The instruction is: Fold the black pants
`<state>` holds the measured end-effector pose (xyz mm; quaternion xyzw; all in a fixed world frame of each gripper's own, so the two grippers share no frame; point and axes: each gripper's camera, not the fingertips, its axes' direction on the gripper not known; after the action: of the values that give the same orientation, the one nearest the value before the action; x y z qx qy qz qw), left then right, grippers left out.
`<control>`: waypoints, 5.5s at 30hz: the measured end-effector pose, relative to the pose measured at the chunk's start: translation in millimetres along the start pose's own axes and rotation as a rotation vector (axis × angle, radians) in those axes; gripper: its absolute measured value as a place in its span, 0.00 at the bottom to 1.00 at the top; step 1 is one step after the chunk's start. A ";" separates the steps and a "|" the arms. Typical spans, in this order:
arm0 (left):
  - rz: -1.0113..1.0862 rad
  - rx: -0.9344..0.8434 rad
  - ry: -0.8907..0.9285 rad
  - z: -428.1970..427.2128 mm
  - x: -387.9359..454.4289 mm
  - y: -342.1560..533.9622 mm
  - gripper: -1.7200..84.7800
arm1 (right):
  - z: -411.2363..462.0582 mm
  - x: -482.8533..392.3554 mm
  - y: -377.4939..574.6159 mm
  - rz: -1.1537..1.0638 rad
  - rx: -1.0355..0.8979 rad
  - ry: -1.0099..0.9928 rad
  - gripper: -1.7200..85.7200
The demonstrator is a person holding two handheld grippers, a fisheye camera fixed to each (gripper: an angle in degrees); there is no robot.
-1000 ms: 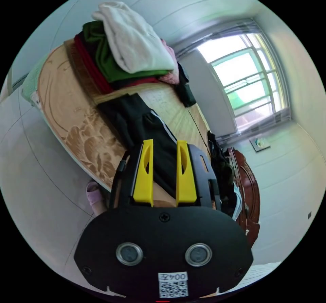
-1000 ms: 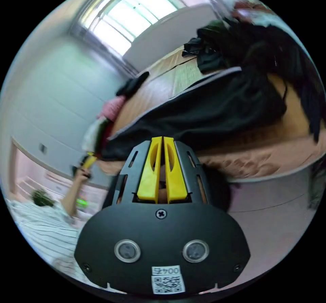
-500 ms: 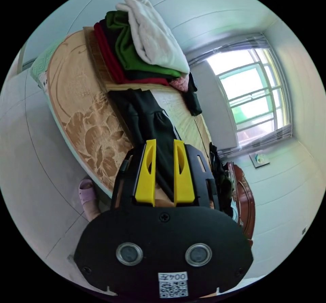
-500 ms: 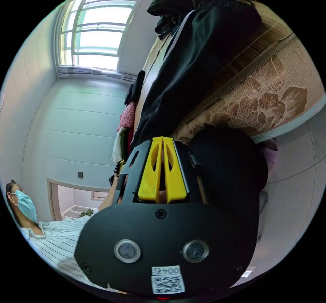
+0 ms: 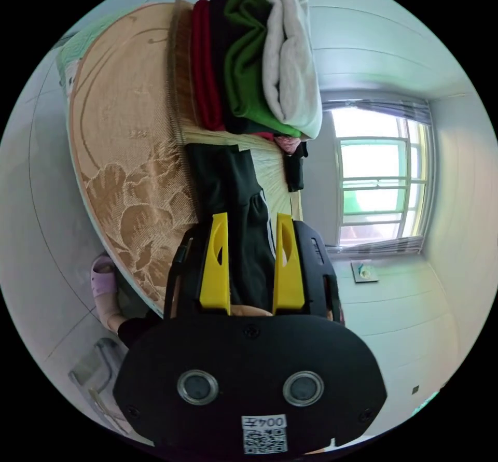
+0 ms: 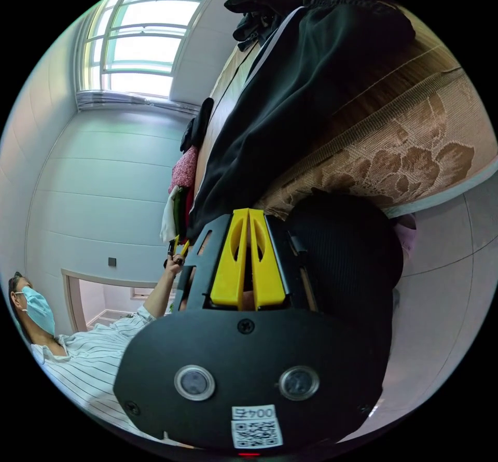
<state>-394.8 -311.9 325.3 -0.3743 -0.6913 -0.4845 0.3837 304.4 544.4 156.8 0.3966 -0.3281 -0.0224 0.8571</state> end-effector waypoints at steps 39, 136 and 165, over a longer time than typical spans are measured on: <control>0.236 -0.100 -0.397 185.1 -161.0 -154.8 0.06 | -6.6 -35.5 10.2 0.015 0.002 -0.001 0.01; 1.473 -0.576 -0.470 1163.1 -653.3 -163.8 0.04 | 40.3 -154.5 -36.1 -0.252 0.439 0.185 0.01; 1.553 -0.674 -0.824 1153.4 -692.2 -116.1 0.02 | 278.3 -217.9 -164.7 -0.470 -0.275 0.990 0.03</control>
<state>-397.3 662.1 -609.6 -0.9637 -0.1531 -0.0969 0.1961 8.7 311.6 54.6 0.3068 0.2161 -0.0663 0.9245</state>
